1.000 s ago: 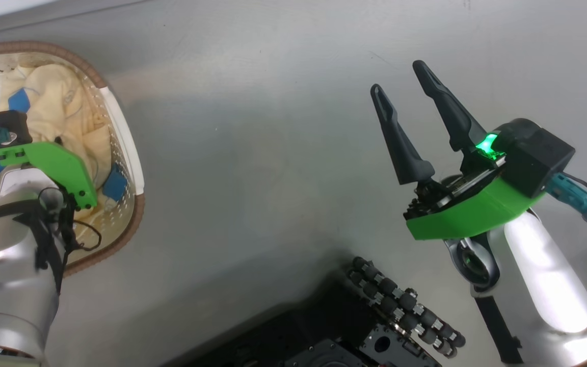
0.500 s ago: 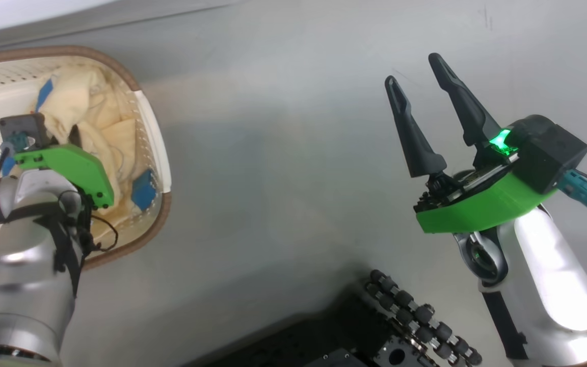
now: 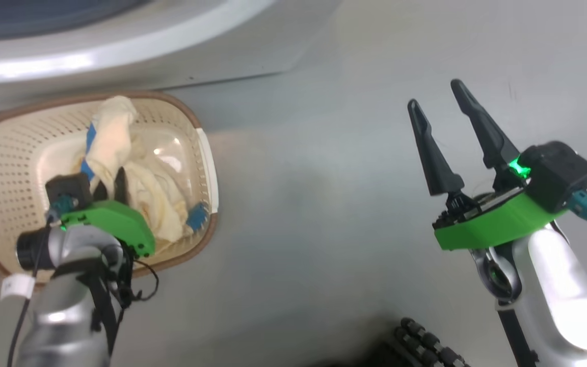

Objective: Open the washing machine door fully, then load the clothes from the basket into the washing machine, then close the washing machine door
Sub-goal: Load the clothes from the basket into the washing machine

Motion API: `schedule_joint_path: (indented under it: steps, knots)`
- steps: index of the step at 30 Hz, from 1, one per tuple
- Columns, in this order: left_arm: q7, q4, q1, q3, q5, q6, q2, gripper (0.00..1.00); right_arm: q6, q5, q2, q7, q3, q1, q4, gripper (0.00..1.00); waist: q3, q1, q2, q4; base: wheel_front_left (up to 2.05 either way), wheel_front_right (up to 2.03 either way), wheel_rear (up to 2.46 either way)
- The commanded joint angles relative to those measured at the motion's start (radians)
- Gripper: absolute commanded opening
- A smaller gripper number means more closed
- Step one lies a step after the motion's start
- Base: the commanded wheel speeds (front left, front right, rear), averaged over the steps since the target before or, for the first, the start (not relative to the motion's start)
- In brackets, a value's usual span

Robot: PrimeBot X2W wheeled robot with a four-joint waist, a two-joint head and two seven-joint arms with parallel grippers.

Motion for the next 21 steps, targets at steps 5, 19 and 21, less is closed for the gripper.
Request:
schedule_joint_path:
  steps: [5,19,21]
  knots:
    - [-0.014,-0.172,0.182,0.059,0.009,0.022,0.002,0.00,-0.003,-0.012,-0.026,-0.006,-0.003,0.082,-0.016,1.00,-0.168,0.0000,-0.0001,0.063,0.00,0.00,0.00]
    - [-0.014,-0.577,0.560,0.154,0.069,0.025,-0.041,0.00,-0.003,-0.027,-0.048,-0.006,-0.028,0.220,-0.007,1.00,-0.419,0.0000,-0.0001,0.123,0.00,0.00,0.00]
    - [-0.014,-0.633,0.608,0.166,0.078,0.022,-0.046,0.00,-0.003,-0.030,-0.052,-0.006,-0.033,0.236,-0.006,1.00,-0.453,0.0000,-0.0001,0.131,0.00,0.00,0.00]
